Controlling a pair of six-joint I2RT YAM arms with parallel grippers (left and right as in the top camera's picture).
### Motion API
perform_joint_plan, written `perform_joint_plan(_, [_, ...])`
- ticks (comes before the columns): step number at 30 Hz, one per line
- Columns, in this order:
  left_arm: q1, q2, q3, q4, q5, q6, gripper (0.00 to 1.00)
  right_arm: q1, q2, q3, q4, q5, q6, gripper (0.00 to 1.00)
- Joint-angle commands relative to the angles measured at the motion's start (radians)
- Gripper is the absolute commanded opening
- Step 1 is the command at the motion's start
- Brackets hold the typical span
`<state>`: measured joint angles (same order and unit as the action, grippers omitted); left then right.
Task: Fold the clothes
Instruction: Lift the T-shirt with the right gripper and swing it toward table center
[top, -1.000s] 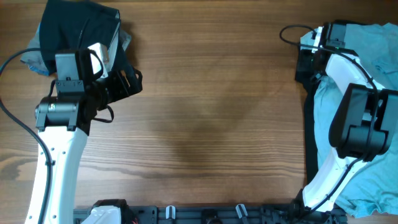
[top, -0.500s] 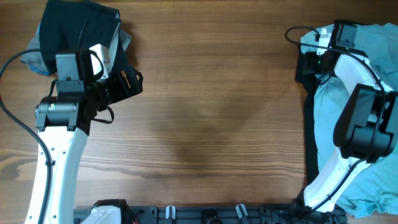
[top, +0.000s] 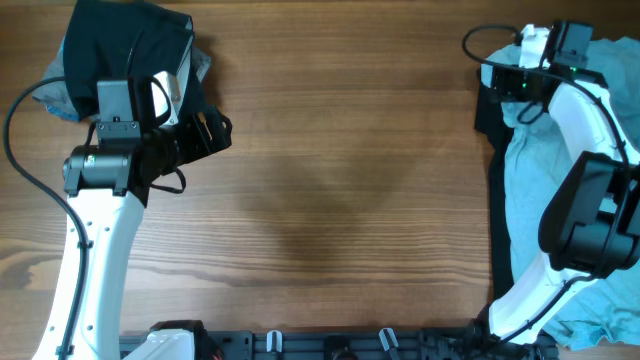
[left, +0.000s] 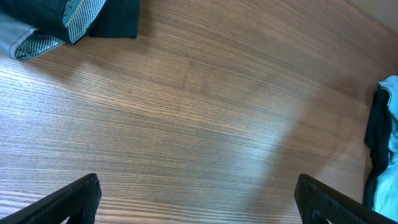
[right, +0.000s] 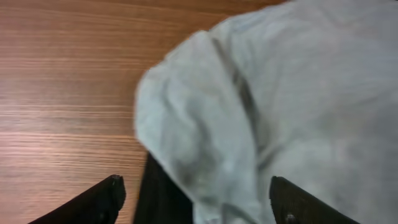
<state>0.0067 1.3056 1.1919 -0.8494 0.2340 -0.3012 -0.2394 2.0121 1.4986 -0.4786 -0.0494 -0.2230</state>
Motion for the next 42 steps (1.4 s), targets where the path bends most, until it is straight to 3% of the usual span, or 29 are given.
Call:
perform_joint_plan(1, [-0.005,0.003,0.016,-0.005,0.014,0.005,1.00,-0.021,0.034,0.006,0.002,0.088,0.017,0.62])
perform_joint_plan(3, [-0.005,0.003,0.016,-0.004,0.013,0.005,1.00,-0.032,0.053,0.005,0.001,0.086,0.032,0.58])
perform_joint_plan(9, [-0.005,0.003,0.016,-0.004,0.024,0.005,1.00,-0.037,0.072,-0.016,-0.010,-0.080,0.004,0.62])
perform_joint_plan(17, [-0.005,0.003,0.016,-0.005,0.024,0.005,1.00,-0.037,0.125,-0.016,0.018,-0.026,0.043,0.58])
perform_joint_plan(20, [-0.005,0.003,0.016,-0.006,0.031,0.005,1.00,-0.037,0.142,-0.016,0.014,-0.033,0.042,0.51])
perform_joint_plan(22, [-0.005,0.003,0.016,-0.007,0.032,0.005,1.00,-0.037,0.140,-0.013,0.029,-0.033,0.056,0.24])
perform_joint_plan(25, [-0.005,0.003,0.016,-0.008,0.032,0.005,1.00,-0.044,0.121,0.014,0.051,-0.033,0.167,0.04])
perform_joint_plan(30, [-0.005,0.003,0.016,-0.008,0.032,0.005,1.00,-0.077,0.043,0.024,0.053,-0.033,0.218,0.04])
perform_joint_plan(35, [-0.003,-0.006,0.026,-0.004,0.048,0.004,1.00,-0.094,-0.172,0.043,-0.017,-0.084,0.280,0.04])
perform_joint_plan(42, [-0.002,-0.101,0.200,-0.005,-0.010,0.005,1.00,0.030,-0.480,0.170,-0.128,-0.325,0.301,0.04])
